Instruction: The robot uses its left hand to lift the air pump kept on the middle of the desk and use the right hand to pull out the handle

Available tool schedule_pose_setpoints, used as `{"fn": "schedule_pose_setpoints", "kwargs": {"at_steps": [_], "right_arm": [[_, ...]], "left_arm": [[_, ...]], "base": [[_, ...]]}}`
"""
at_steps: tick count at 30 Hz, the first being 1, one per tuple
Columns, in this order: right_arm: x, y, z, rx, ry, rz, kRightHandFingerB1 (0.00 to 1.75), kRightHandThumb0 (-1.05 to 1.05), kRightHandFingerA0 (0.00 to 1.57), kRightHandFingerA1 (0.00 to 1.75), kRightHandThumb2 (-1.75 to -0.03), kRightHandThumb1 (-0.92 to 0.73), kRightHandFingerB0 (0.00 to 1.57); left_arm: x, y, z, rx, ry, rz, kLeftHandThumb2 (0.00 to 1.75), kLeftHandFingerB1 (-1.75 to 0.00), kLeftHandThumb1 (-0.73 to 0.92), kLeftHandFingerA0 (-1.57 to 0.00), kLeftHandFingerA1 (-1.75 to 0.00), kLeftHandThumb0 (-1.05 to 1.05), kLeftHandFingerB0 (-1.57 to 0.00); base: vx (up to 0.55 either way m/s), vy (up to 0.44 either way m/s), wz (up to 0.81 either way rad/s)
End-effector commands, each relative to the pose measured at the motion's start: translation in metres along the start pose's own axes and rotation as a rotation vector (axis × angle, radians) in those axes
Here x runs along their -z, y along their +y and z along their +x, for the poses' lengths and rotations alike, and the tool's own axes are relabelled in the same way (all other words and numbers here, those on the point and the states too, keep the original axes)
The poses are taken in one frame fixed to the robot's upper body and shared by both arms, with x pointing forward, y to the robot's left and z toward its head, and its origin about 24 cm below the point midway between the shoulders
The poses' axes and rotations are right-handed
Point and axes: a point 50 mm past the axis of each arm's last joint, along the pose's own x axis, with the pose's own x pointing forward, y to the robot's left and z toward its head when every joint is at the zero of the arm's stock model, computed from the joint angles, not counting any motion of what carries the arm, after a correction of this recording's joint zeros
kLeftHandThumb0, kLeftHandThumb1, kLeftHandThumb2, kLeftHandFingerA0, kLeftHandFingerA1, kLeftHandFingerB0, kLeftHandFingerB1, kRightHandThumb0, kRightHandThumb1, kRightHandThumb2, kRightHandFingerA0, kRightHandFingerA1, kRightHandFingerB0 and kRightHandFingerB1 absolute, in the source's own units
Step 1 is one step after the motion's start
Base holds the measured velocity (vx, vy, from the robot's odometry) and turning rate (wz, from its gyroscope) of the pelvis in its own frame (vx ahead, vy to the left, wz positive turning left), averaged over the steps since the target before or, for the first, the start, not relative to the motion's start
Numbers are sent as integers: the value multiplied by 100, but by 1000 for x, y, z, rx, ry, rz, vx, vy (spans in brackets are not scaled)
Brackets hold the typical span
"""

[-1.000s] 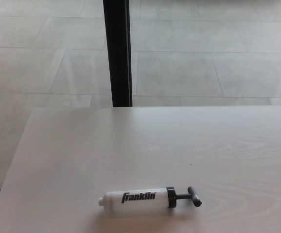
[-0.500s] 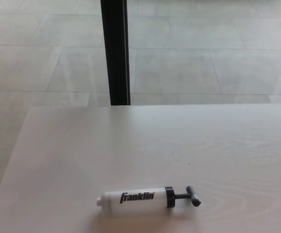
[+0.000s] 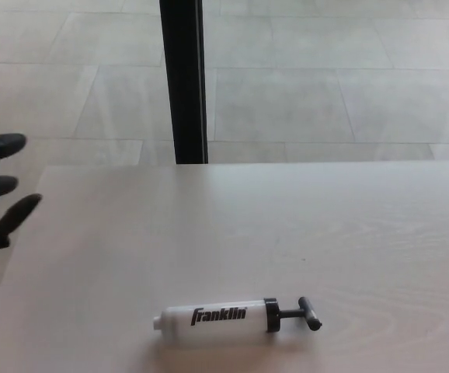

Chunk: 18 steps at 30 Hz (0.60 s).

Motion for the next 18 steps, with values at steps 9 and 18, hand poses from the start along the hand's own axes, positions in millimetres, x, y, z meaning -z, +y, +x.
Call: {"fn": "schedule_pose_setpoints", "kwargs": {"at_steps": [9, 18], "right_arm": [[-38, 76, -19, -268, -122, -22, 29, -81, 31, 48, -65, -79, 20], [-48, 76, -16, -267, -135, -18, 44, -84, 34, 57, -100, -61, 19]], "left_arm": [[-30, -100, 8, 296, 52, 424, 63, -39, 76, -21, -49, -75, -25], [-30, -133, 9, 444, 90, 537, 97, -47, 61, -4, -48, -82, -12]], "base": [[0, 0, 0], [0, 0, 0]]}}
